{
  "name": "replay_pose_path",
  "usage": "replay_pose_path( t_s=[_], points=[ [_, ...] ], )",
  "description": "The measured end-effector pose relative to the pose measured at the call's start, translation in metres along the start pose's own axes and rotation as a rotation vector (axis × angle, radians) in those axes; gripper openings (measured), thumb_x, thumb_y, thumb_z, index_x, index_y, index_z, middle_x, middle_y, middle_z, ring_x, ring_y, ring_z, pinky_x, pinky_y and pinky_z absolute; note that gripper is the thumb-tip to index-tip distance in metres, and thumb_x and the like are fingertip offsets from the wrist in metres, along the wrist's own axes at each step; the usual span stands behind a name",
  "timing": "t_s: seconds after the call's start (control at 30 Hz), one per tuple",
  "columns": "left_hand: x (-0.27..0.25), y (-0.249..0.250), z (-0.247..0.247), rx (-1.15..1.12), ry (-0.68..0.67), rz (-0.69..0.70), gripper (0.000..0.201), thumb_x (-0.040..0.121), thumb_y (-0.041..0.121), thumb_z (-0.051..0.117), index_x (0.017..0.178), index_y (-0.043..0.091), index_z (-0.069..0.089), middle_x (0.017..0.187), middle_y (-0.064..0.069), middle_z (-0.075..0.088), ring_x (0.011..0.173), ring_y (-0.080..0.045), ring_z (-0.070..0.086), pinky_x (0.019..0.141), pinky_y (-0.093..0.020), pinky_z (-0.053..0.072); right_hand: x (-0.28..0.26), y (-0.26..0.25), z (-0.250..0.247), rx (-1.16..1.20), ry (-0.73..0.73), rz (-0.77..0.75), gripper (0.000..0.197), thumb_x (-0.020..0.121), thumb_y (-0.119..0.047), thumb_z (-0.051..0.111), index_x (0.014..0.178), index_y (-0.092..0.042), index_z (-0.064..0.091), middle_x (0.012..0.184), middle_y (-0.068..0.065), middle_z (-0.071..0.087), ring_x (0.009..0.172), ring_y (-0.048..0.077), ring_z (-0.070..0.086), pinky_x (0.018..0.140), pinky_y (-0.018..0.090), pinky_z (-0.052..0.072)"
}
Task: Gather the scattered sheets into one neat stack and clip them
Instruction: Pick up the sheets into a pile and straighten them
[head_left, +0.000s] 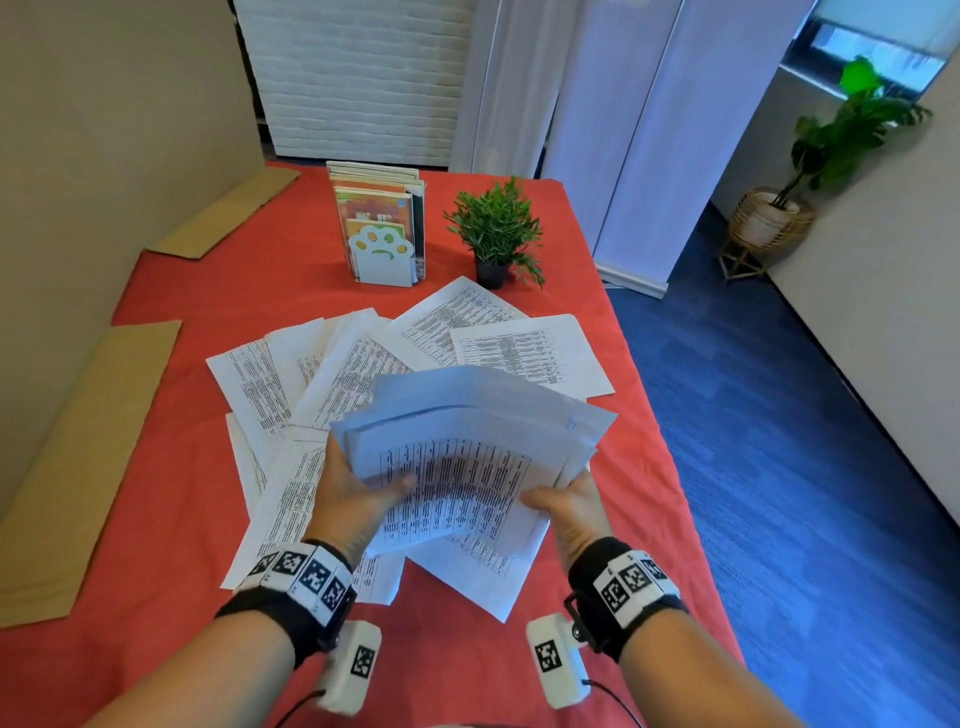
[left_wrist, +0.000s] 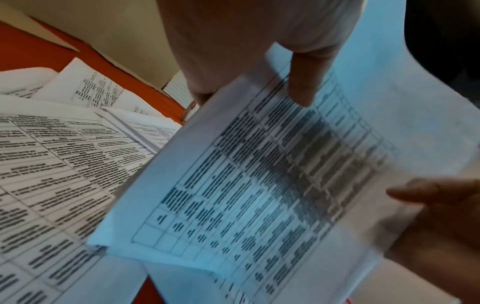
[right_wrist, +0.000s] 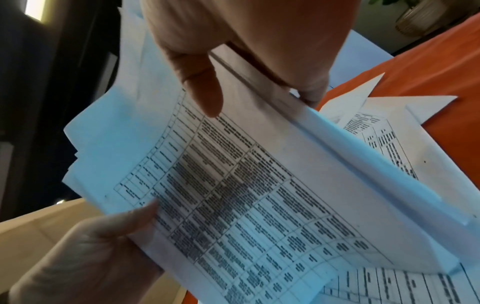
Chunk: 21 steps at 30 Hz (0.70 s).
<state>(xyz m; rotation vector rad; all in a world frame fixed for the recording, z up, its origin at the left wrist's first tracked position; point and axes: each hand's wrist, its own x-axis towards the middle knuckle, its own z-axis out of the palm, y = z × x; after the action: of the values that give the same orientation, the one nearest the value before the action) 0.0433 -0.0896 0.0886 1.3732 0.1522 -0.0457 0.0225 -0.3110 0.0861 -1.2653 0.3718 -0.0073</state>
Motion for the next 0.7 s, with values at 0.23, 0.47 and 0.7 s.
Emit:
replay_pose_path(
  t_s=[0.23, 0.47, 0.7],
  points=[
    [-0.003, -0.007, 0.008, 0.061, 0.034, 0.000, 0.062, 0.074, -0.001, 0.073, 0.125, 0.022, 0.047, 0.100, -0.006, 0.066, 0.082, -0.008, 0.068, 0.060, -0.015, 0.053, -0.003, 0.008, 0.009, -0.024, 0.024, 0.042, 0.052, 0.051, 0.009, 0.057, 0.097, -0.014, 0.061, 0.078, 0.002, 0.074, 0.079, 0.026, 0.070, 0.086, 0.053, 0.055],
    [0.008, -0.009, -0.007, 0.147, -0.008, -0.004, 0.036, 0.071, -0.009, 0.073, 0.093, 0.019, 0.066, 0.092, -0.011, 0.069, 0.095, -0.033, 0.065, 0.076, -0.032, 0.055, -0.018, -0.039, 0.022, -0.743, 0.248, -0.813, 0.085, 0.065, 0.005, 0.050, 0.143, -0.020, 0.027, 0.139, -0.007, 0.040, 0.132, 0.012, 0.041, 0.110, 0.040, 0.032],
    [0.004, 0.000, -0.006, 0.123, -0.128, 0.021, 0.047, 0.072, -0.011, 0.071, 0.092, 0.032, 0.075, 0.098, 0.002, 0.075, 0.098, -0.012, 0.067, 0.084, -0.030, 0.054, -0.042, -0.048, 0.076, -1.706, -0.178, -0.895, 0.084, 0.067, -0.013, 0.030, 0.150, -0.015, 0.018, 0.160, 0.001, 0.020, 0.149, 0.027, 0.005, 0.109, 0.073, 0.003]
  ],
)
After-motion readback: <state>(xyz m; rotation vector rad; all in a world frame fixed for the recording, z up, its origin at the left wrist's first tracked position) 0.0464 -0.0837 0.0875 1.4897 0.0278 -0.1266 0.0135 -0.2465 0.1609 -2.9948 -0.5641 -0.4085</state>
